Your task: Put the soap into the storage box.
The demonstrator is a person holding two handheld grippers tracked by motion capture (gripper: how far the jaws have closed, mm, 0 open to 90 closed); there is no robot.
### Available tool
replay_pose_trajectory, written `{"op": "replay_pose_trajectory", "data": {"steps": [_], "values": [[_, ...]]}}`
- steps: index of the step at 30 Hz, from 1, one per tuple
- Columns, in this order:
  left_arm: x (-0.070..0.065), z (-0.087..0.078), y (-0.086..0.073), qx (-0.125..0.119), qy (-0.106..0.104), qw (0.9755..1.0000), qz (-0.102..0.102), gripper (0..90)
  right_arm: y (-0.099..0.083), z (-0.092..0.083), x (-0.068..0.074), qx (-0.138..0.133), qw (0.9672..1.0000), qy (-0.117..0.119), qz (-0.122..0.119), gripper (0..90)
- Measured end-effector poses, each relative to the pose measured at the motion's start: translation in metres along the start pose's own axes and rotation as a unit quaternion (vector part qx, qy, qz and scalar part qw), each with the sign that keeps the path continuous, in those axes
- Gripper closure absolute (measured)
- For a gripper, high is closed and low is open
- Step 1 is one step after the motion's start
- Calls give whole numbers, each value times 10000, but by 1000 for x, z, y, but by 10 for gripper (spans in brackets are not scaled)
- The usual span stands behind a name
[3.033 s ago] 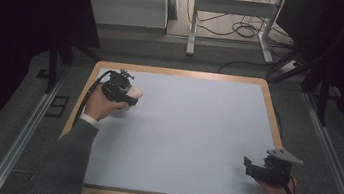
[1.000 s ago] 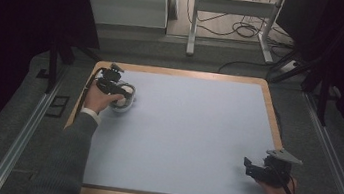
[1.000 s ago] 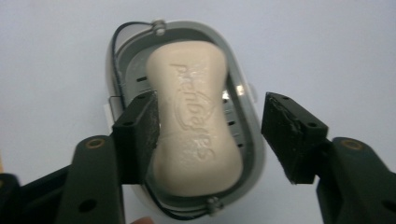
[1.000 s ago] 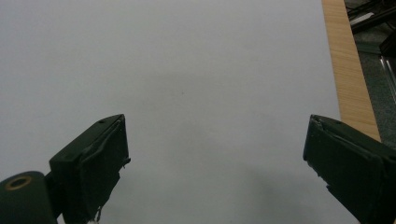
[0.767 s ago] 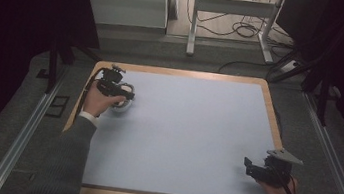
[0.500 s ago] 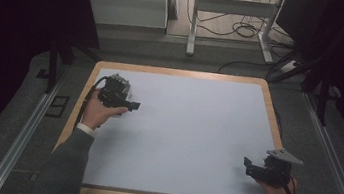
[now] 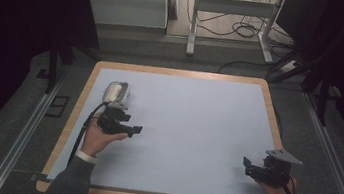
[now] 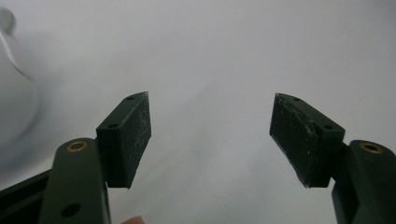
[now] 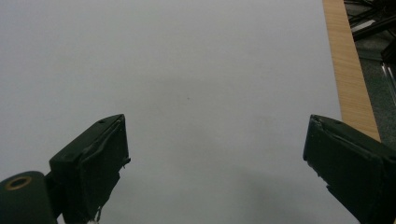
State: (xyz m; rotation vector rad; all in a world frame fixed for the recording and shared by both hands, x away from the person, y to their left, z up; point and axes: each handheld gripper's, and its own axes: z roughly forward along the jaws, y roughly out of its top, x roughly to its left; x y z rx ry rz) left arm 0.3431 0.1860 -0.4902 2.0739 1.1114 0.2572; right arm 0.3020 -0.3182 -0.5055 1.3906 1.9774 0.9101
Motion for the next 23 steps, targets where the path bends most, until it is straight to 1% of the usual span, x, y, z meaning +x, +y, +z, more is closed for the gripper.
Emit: {"op": "replay_pose_trajectory", "data": {"steps": [1, 2, 3, 4, 5, 7, 8, 9, 10, 13, 15, 17, 20, 23], "values": [[0, 0, 0, 0, 0, 10000, 0, 295, 0, 0, 0, 0, 10000, 0, 0, 64], [-3, 3, -9, 59, 24, 10000, 7, 294, 0, 0, 1, -5, 10000, 3, -25, 64], [-3, 3, -9, 59, 24, 10000, 7, 292, 0, 0, 1, -5, 10000, 3, -25, 64], [-4, 4, -13, 69, 14, 10000, -6, 291, 0, 0, 2, -14, 10000, 10, -34, 64], [-6, 5, -20, 76, -29, 10000, -48, 291, 0, 0, 2, -12, 10000, 13, -34, 64], [-7, 6, -23, 95, -29, 9999, -48, 288, 0, 0, 3, -8, 10000, 10, -47, 64], [-8, 9, -30, 207, 52, 9997, -69, 288, 1, 0, 3, -8, 10000, 12, -53, 64], [-8, 9, -30, 207, 52, 9997, -69, 287, 1, 0, 3, -8, 10000, 12, -53, 64], [-9, 13, -32, 364, 175, 9992, 38, 285, 1, 0, 3, -16, 10000, 2, -70, 65], [-6, 13, -33, 266, 129, 9996, -36, 287, 1, 1, 5, -33, 10000, -12, -91, 65], [-6, 12, -33, 224, 105, 9997, -13, 288, 2, 1, 7, -51, 9999, -11, -89, 65], [-6, 10, -33, 159, 55, 9998, -48, 286, 3, 1, 8, -80, 9999, -9, -114, 66], [-6, 6, -33, 75, 131, 9998, -114, 285, 4, 2, 11, -130, 9998, 12, -166, 66], [-5, 5, -33, 56, 132, 9999, -85, 286, 7, 2, 16, -196, 9996, 67, -203, 66]]}}
